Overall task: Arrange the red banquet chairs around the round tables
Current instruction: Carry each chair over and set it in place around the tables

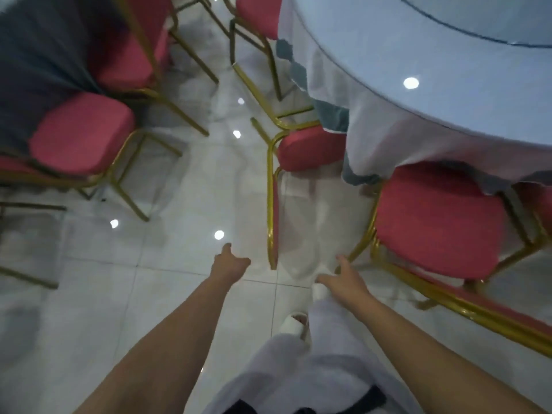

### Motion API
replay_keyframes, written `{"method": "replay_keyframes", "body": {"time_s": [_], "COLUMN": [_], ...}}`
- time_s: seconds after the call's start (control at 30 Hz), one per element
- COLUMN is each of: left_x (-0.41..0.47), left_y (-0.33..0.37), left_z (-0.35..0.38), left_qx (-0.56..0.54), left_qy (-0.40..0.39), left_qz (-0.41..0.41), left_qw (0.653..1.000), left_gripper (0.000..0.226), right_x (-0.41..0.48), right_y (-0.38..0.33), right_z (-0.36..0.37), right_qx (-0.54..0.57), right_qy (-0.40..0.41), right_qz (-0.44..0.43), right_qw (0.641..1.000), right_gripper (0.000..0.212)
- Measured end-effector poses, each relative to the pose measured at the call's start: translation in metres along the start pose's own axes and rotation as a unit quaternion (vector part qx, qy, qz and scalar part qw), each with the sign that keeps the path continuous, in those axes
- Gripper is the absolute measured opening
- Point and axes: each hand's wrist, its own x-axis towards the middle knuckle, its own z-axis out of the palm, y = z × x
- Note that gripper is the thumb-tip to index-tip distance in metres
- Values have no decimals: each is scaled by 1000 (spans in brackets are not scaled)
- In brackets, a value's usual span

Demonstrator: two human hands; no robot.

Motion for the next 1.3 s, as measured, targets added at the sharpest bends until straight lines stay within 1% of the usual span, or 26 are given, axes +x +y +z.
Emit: {"method": "replay_keyframes", "body": {"time_s": [0.07, 0.13, 0.23, 0.3, 0.4, 0.47, 0.57, 0.67, 0.77, 0.8, 0.83, 0.93, 0.97, 1.0, 1.17, 1.23, 1.3], "left_x": [10, 26, 59, 83, 130, 152, 209, 255, 286, 294, 301, 314, 315, 315, 289, 262, 227], "left_y": [-11, -18, -21, -21, -18, -14, -12, -13, -13, -14, -16, -22, -24, -24, 0, 17, 41], "left_z": [-12, -13, 0, 14, 43, 56, 94, 134, 168, 178, 187, 208, 213, 215, 190, 167, 139], "left_qx": [-39, -60, -48, -23, 3, -5, 12, -2, -18, -24, -27, -42, -61, -77, -67, -55, -51], "left_qy": [20, 28, 13, -7, -50, -69, -95, -115, -103, -95, -85, -35, -21, -13, -2, -5, -17], "left_qz": [-52, -80, -83, -79, -72, -73, -57, -56, -49, -44, -39, -30, -32, -35, -48, -45, -41], "left_qw": [998, 995, 995, 997, 996, 995, 994, 992, 993, 994, 995, 998, 997, 996, 997, 997, 998], "left_gripper": [78, 72, 69, 71, 76, 80, 84, 96, 100, 96, 85, 34, 22, 16, 7, 4, 8], "right_x": [27, 58, 106, 133, 174, 192, 234, 265, 284, 288, 292, 297, 297, 296, 262, 236, 209], "right_y": [-10, -17, -19, -17, -3, 4, 24, 51, 73, 78, 84, 96, 99, 100, 93, 84, 68], "right_z": [7, 17, 32, 41, 54, 59, 73, 90, 107, 112, 116, 122, 122, 120, 101, 91, 79], "right_qx": [17, 12, -6, -14, -21, -20, -3, 8, 19, 19, 18, 32, 33, 32, 47, 57, 54], "right_qy": [-34, -65, -134, -164, -159, -159, -162, -148, -131, -126, -120, -101, -95, -91, -84, -96, -112], "right_qz": [-9, -8, 21, 52, 79, 78, 102, 141, 175, 178, 177, 157, 150, 144, 134, 132, 113], "right_qw": [999, 998, 991, 985, 984, 984, 982, 979, 976, 976, 977, 982, 984, 985, 986, 985, 986], "right_gripper": [77, 82, 92, 90, 79, 75, 76, 76, 80, 81, 81, 83, 85, 87, 87, 95, 103]}}
